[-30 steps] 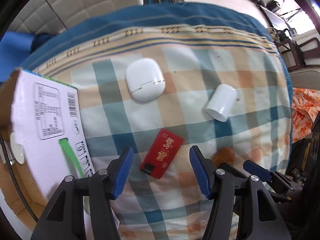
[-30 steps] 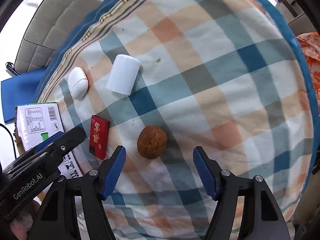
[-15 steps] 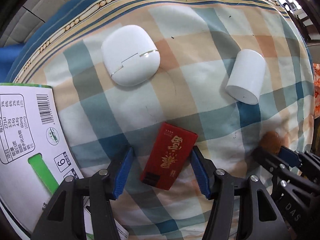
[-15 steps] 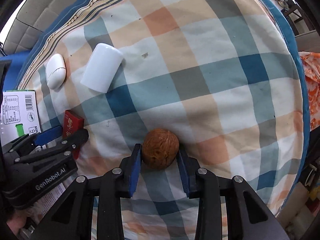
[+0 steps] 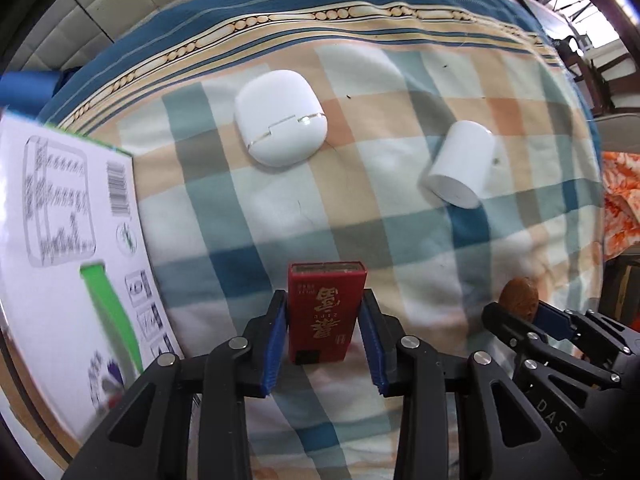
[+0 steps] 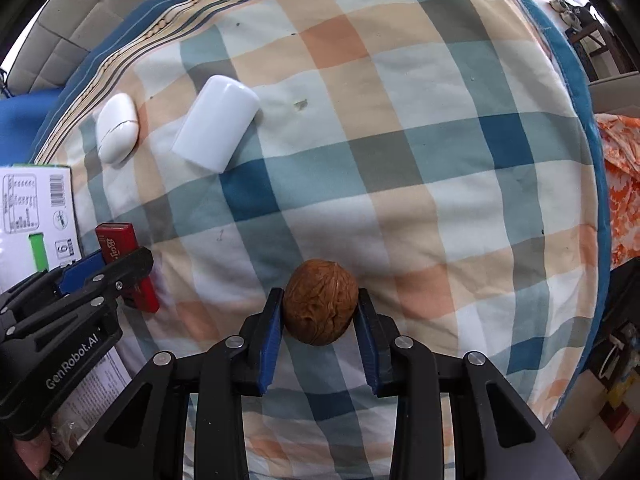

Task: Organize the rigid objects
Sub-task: 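Grasp the red packet with the left tool while the right tool grasps the brown walnut, then carry the red packet and walnut over the box with both tools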

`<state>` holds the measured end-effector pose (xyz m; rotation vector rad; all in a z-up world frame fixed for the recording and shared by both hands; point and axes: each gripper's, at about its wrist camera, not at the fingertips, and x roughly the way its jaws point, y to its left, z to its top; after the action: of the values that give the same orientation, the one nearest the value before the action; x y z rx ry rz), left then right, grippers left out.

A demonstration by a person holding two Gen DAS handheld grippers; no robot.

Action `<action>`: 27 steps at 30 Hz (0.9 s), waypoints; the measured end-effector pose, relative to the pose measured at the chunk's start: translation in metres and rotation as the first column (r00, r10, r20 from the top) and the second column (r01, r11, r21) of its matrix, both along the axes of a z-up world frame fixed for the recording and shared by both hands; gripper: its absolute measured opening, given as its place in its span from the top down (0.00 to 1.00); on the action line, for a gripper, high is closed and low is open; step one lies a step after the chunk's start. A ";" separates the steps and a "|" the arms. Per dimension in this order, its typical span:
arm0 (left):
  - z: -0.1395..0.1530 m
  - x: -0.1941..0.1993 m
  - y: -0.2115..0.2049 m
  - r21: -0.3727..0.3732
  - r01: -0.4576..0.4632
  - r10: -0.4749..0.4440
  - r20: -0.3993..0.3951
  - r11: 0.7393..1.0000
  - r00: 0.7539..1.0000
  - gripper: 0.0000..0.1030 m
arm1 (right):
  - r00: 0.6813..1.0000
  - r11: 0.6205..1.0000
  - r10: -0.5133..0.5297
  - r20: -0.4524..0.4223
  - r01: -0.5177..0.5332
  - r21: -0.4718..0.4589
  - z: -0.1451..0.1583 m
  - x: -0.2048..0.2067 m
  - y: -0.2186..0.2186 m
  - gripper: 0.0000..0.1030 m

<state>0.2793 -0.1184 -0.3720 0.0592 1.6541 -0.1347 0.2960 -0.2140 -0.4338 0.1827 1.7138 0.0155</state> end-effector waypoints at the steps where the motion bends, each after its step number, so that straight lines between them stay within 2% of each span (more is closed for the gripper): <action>1: 0.003 -0.005 0.000 -0.009 -0.006 0.006 0.004 1.000 1.000 0.69 | 1.000 1.000 0.001 0.005 -0.001 0.003 0.003 -0.003 0.000 0.65; 8: 0.029 -0.037 -0.005 -0.084 -0.022 0.026 0.039 0.996 0.999 0.69 | 0.999 0.999 0.009 0.041 -0.010 0.035 0.028 -0.022 0.001 0.65; 13: 0.075 -0.047 -0.006 -0.143 -0.001 0.019 0.120 0.990 0.993 0.69 | 0.995 0.999 0.019 0.100 -0.023 0.044 0.065 -0.029 0.003 0.65; 15: 0.095 -0.037 0.002 -0.167 0.003 0.023 0.152 0.986 0.988 0.69 | 0.992 0.998 0.027 0.127 -0.033 0.050 0.085 -0.030 0.007 0.65; 22: 0.168 -0.041 0.056 -0.220 -0.013 0.071 0.259 0.975 0.963 0.69 | 0.967 0.990 0.098 0.235 -0.119 0.075 0.154 -0.037 0.049 0.65; 24: 0.179 -0.047 0.077 -0.222 -0.033 0.095 0.277 0.974 0.956 0.69 | 0.956 0.984 0.119 0.267 -0.149 0.094 0.179 -0.043 0.063 0.65; 27: 0.192 -0.057 0.118 -0.208 -0.078 0.139 0.299 0.975 0.944 0.69 | 0.941 0.972 0.153 0.302 -0.198 0.126 0.199 -0.050 0.102 0.65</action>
<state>0.2220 -0.0007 -0.1799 -0.1528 1.3174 -0.1911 0.2462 -0.1118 -0.2350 0.1341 1.4288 0.2966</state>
